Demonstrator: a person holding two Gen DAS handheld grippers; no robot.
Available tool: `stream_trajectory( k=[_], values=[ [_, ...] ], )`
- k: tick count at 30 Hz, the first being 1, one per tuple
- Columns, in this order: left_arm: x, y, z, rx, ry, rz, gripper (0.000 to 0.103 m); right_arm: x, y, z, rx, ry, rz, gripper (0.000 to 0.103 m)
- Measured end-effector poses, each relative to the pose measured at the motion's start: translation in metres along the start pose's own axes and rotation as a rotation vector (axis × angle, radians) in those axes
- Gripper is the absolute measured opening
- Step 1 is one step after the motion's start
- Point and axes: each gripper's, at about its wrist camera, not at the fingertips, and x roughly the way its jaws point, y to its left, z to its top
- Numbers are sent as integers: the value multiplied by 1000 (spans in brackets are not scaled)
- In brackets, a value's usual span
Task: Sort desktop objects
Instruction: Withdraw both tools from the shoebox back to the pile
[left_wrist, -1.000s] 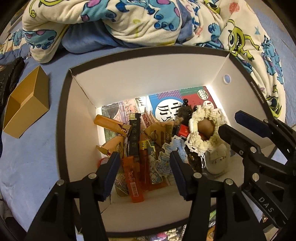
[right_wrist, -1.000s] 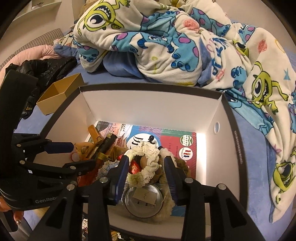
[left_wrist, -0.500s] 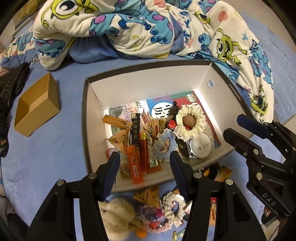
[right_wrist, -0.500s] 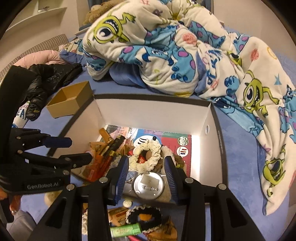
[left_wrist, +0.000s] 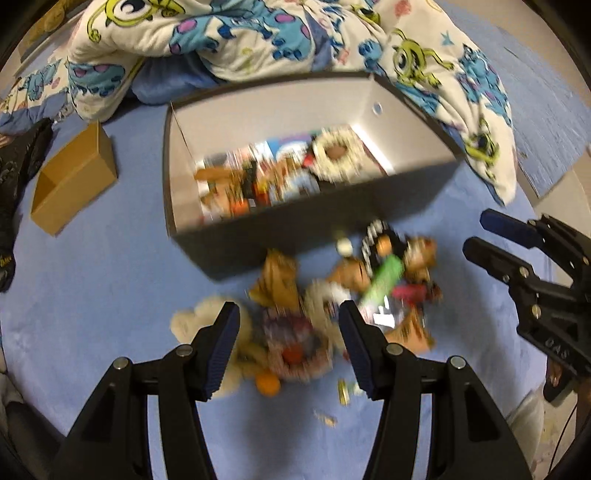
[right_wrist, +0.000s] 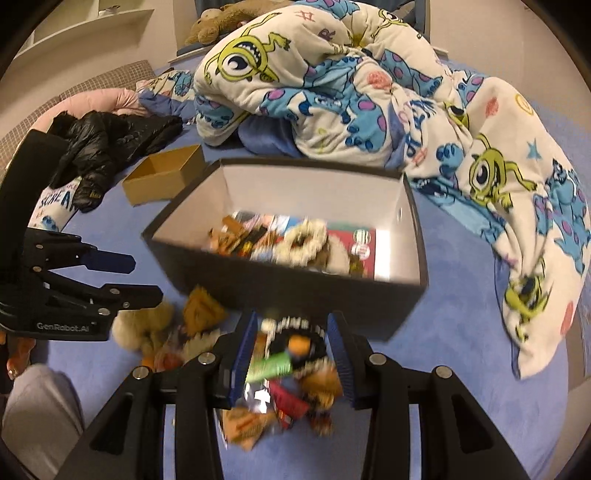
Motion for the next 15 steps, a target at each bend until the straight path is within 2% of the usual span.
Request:
stream_trajectory(
  k=[8, 15],
  values=[
    [14, -6, -72, -18, 51, -15, 57, -1, 13, -59, 18, 84, 63, 40],
    [30, -10, -109, -65, 106, -56, 57, 10, 29, -91, 25, 140, 106, 40]
  ],
)
